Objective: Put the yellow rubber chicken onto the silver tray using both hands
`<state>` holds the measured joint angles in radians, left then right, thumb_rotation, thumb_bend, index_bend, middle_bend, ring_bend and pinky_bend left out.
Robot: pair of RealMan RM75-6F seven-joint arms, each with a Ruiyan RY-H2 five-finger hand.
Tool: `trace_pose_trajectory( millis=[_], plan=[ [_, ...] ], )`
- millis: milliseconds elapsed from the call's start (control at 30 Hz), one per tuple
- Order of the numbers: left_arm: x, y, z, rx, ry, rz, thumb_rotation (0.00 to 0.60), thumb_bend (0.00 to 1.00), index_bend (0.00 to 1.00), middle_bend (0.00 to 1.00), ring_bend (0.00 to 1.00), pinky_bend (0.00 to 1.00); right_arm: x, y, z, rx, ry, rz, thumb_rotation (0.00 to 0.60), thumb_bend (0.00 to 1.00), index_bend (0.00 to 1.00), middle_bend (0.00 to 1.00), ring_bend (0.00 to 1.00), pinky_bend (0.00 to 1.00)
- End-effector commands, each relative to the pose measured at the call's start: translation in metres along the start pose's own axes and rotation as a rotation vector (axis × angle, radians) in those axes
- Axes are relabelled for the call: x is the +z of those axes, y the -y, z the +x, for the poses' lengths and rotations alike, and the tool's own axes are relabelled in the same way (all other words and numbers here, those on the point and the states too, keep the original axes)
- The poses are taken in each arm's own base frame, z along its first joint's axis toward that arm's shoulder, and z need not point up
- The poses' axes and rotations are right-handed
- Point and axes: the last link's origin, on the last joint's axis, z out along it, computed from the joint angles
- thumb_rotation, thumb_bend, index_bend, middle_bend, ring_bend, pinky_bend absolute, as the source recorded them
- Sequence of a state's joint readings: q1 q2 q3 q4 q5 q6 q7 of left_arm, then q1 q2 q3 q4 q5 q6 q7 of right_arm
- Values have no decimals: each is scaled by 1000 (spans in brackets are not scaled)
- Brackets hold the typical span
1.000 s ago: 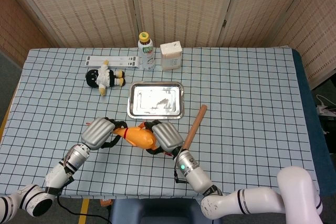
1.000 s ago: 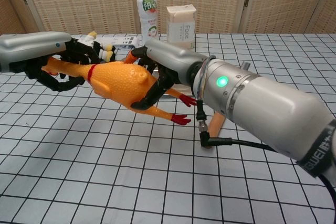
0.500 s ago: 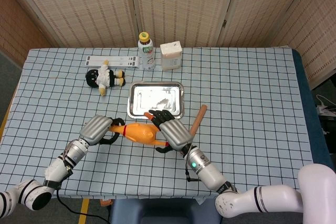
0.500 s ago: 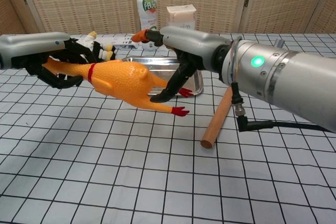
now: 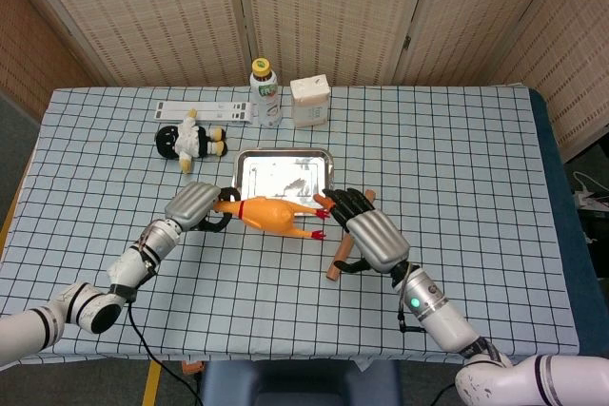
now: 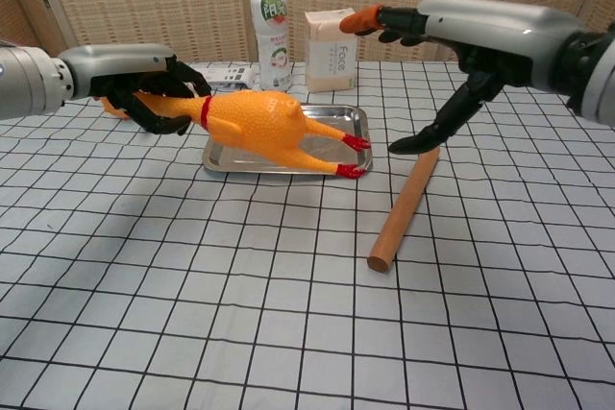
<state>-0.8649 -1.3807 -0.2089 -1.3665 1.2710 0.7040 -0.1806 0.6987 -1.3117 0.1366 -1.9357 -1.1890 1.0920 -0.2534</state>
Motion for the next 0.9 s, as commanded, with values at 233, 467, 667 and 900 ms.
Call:
trace_pose_trajectory(
  millis=[233,467,667,900],
  plan=[
    [86,-6,-7,-50,-5,65,600,820,752,681,518,527,-3,-39,13,-67,-34,-68,600,124,0,0,0,0],
    [107,4,-21,36,-57,88,600,651,496,580,498,535,12,-63,14,-57,-20,-107,600,124,0,0,0,0],
    [114,9,-25,-68,-35,103,600,487,3,215,256,492,22,-73,16,-40,-26,-122,600,124,0,0,0,0],
    [112,8,-20,-68,-43,61,600,399,0,0,43,348,19,-73,18,-37,-44,-116,600,123,0,0,0,0]
  ],
)
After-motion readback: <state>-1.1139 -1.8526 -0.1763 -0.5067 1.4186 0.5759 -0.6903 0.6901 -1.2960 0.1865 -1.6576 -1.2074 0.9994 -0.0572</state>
